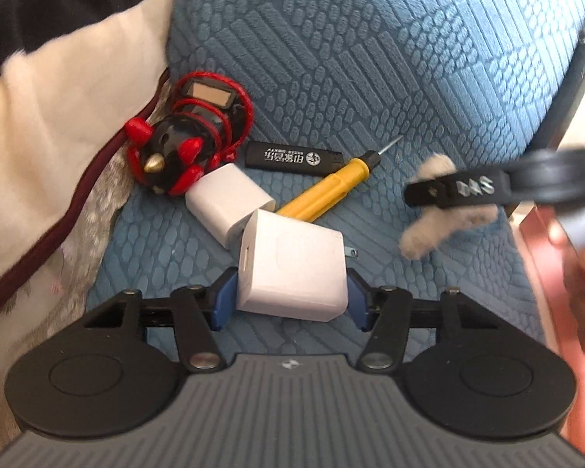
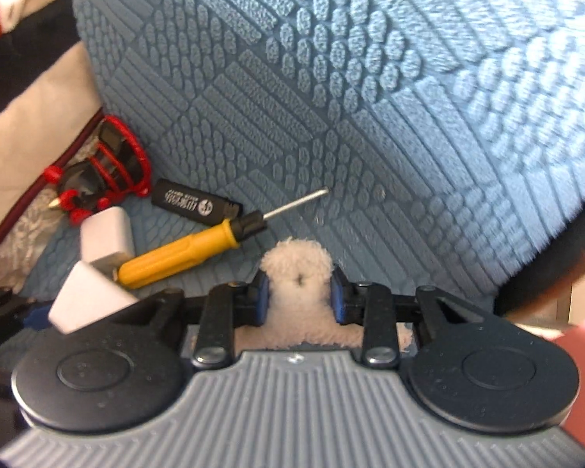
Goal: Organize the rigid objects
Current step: 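Grasp the white charger cube with the left gripper while the right grasps the fluffy hair clip, then carry the charger cube in the left gripper while the right carries the hair clip toward the box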
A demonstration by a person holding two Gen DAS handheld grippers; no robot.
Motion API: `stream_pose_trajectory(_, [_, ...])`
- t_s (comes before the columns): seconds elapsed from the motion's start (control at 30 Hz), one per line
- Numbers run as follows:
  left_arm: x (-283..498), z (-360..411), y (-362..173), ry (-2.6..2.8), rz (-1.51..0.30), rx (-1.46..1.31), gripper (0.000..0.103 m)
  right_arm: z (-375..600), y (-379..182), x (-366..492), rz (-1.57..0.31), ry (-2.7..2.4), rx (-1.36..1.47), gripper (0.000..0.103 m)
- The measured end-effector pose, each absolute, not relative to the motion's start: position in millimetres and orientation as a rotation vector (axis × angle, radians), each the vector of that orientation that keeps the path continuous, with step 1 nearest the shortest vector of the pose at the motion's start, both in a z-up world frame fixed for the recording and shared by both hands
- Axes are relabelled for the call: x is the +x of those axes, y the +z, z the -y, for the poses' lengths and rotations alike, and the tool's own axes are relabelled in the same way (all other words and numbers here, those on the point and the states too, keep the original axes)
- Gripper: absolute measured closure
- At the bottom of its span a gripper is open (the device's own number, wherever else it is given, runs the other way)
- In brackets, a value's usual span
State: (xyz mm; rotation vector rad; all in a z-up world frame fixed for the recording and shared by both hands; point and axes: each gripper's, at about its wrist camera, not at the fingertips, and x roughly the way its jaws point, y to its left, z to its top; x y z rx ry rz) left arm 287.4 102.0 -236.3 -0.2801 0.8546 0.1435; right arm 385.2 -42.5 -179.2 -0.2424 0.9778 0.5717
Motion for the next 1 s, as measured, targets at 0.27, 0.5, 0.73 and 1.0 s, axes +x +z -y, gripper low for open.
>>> stream_pose_trajectory(0.27, [269.3, -103.4, -225.5, 0.140, -0.843, -0.359, 0.041, 75.0, -151.0, 351.9, -0.947, 0.564, -0.222, 0.070])
stream_pose_trajectory(0.5, [249.9, -107.6, -213.0, 0.154, -0.816, -0.462, 0.041, 86.4, -136.4, 328.9, -0.917, 0.559, -0.212, 0.070])
stream_pose_trajectory(0.73, [226.2, -106.7, -193.6, 0.153, -0.790, -0.495, 0.041, 88.4, -121.3, 300.3, -0.888, 0.573, -0.178, 0.070])
stream_pose_trajectory(1.0, [201.8, -102.7, -167.1, 0.139, -0.744, -0.503, 0.041, 87.6, -107.5, 256.6, -0.869, 0.598, -0.164, 0.070])
